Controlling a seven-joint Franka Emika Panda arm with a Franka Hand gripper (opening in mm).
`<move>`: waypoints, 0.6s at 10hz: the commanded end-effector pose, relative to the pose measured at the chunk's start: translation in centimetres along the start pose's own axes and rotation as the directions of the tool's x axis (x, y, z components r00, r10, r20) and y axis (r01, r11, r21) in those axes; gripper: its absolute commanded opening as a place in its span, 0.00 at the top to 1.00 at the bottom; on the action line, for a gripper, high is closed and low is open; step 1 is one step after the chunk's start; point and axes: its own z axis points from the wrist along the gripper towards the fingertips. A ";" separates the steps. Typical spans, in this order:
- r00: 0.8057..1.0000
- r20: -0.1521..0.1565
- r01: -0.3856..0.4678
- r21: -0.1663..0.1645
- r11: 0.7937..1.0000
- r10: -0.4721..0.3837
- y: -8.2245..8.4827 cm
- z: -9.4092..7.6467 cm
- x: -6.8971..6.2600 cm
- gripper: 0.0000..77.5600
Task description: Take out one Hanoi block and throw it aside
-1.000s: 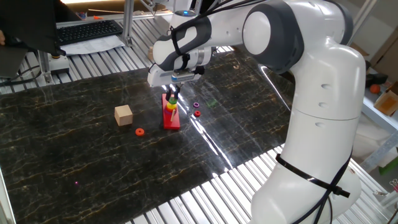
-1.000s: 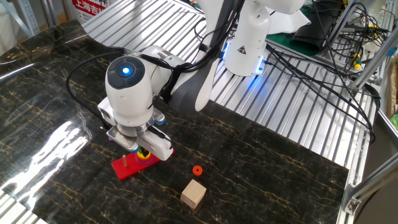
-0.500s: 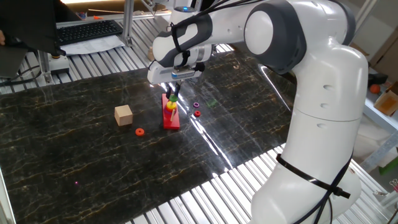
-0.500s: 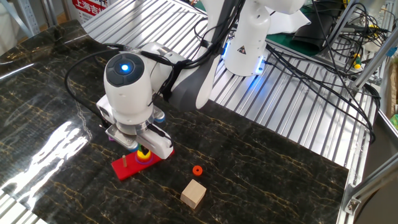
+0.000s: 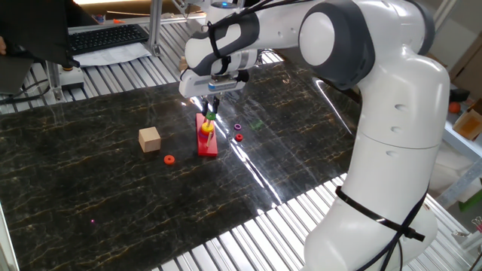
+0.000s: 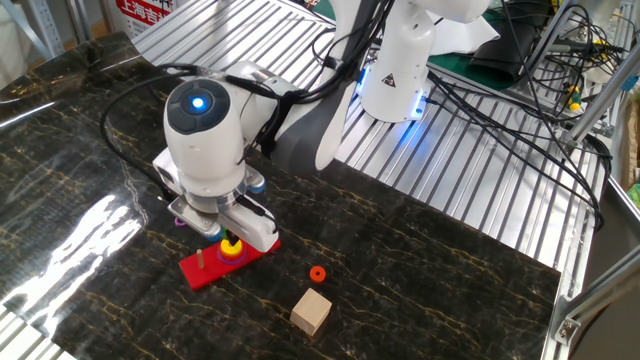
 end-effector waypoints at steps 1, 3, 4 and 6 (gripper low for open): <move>1.000 0.002 0.001 -0.004 1.000 -0.001 0.1 -0.3 -0.1 0.97; 1.000 0.002 -0.017 -0.002 1.000 0.017 1.0 -0.6 0.1 0.97; 0.999 0.002 -0.032 0.000 0.999 0.032 1.8 -1.0 0.1 0.97; 0.999 -0.004 -0.039 0.000 0.999 0.039 2.6 -1.5 -0.2 0.97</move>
